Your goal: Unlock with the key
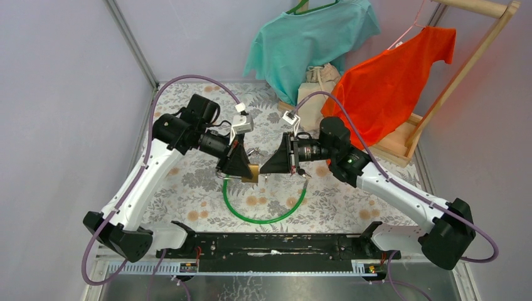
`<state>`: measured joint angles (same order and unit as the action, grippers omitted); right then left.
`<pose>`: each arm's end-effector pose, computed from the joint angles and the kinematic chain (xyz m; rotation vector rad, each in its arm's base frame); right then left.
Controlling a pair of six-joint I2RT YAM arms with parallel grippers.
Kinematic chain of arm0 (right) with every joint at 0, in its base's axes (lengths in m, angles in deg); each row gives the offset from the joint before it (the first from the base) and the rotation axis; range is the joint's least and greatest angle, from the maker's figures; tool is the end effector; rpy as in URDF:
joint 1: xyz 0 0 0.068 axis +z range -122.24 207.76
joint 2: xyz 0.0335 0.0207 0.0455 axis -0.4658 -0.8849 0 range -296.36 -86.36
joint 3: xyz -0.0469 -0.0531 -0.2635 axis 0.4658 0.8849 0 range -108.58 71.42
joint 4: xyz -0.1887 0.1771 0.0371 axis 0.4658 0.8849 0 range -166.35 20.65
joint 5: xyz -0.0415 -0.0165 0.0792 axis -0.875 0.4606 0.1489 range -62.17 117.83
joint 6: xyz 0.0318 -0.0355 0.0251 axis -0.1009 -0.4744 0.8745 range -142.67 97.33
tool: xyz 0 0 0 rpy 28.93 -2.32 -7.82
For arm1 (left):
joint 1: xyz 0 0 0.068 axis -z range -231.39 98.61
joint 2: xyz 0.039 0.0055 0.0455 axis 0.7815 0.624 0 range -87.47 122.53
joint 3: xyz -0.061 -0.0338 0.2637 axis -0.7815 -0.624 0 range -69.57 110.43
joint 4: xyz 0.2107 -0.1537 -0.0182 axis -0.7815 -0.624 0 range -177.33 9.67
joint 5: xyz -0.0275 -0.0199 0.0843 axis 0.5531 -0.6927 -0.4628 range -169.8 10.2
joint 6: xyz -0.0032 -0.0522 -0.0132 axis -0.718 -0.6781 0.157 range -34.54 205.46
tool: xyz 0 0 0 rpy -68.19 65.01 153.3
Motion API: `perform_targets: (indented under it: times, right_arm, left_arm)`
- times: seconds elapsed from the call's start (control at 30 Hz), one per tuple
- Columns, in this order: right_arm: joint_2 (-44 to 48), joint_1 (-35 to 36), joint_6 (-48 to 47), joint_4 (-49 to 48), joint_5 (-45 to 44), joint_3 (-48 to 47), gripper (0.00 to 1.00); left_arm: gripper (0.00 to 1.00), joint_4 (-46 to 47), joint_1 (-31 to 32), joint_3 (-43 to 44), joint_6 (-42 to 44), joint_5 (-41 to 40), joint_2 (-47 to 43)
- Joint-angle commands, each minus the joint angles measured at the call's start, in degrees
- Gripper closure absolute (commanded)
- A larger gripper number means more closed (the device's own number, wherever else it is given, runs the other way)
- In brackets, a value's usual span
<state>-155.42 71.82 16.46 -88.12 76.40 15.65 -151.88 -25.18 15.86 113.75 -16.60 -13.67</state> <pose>0.1793 0.2106 0.3597 -0.8440 1.7161 1.7227 0.1827 -0.1254 0.3972 1.3687 1.8403 -1.3808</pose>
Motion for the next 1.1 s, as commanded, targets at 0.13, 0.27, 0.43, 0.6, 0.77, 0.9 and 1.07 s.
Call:
perform_targets:
  times: [0.13, 0.27, 0.43, 0.6, 0.77, 0.9, 1.07]
  right_arm:
    - [-0.58, -1.61, 21.18, -20.15, 10.52, 3.07, 1.00]
    - [-0.56, -1.71, 19.33, -12.56, 10.39, 0.63, 1.00]
    - [-0.31, -2.59, 19.12, -7.18, 9.01, -1.55, 1.00]
    - [-0.62, -3.36, 18.48, -1.91, 7.96, -3.24, 1.00]
    - [-1.92, -4.21, 7.56, 12.55, 5.69, -8.61, 1.00]
    - [-0.62, -4.35, -0.94, 20.11, 3.82, -12.72, 1.00]
    - [0.76, -4.33, -10.01, 25.20, 4.11, -15.73, 0.47]
  left_arm:
    - [1.00, 13.23, 0.48, -0.09, 1.43, -5.90, -3.69]
    - [1.00, 17.74, 0.50, -2.19, 0.29, -11.44, -6.59]
    - [1.00, 20.02, 0.50, -4.23, -0.39, -13.97, -8.70]
    - [1.00, 20.26, 0.50, -5.14, 1.29, -15.65, -9.85]
    - [1.00, 22.34, 0.50, -7.26, 2.11, -15.21, -11.49]
    - [1.00, 20.85, 0.54, -5.67, 0.80, -12.40, -10.17]
    - [1.00, 13.56, 0.50, -2.60, 1.52, -6.90, -7.14]
